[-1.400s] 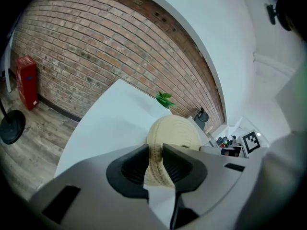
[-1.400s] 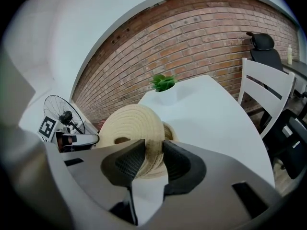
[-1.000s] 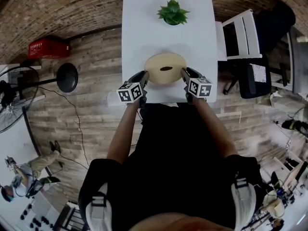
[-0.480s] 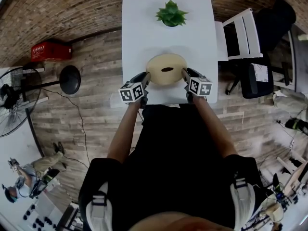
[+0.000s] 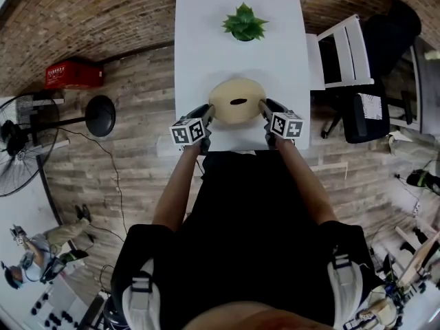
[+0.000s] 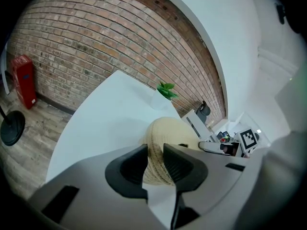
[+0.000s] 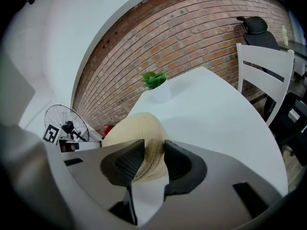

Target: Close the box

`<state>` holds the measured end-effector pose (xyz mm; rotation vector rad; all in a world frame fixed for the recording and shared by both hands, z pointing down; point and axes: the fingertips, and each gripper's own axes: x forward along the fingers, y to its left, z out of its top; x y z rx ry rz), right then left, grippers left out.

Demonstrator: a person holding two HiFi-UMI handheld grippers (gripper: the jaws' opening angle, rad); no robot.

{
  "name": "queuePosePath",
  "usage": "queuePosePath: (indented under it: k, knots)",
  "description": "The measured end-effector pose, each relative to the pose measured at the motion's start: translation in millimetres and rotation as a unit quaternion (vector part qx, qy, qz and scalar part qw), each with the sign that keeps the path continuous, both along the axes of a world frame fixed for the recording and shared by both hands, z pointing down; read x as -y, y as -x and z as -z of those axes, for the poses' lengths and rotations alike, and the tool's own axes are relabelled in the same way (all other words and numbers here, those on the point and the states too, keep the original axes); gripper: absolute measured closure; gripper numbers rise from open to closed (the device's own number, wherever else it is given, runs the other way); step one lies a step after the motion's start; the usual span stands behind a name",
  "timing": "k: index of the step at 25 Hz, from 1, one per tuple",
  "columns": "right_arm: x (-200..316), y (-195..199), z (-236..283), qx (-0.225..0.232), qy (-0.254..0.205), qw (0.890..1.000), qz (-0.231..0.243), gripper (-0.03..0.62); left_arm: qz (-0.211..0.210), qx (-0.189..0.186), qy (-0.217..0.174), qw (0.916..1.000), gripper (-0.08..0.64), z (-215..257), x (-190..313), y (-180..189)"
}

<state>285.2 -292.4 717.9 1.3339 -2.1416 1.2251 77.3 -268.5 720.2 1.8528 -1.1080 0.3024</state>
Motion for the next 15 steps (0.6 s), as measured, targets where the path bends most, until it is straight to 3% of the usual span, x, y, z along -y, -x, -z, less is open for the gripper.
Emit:
queuePosePath:
  k: [3,11,15]
  knots:
    - [0,1,1,-0.001,-0.003,1.0,0.002,0.465,0.001,0.002,0.003,1.0,0.446,1,0,1]
    - [-2,1,7,-0.004,-0.017,1.0,0.002,0.469,-0.019,0.058,-0.001,0.9981,0.436,5,1,3]
    - [-3,-1,17,-0.01,-0.035,0.999,0.003,0.474,-0.02,0.063,-0.013,0.9977,0.436,16,5,1]
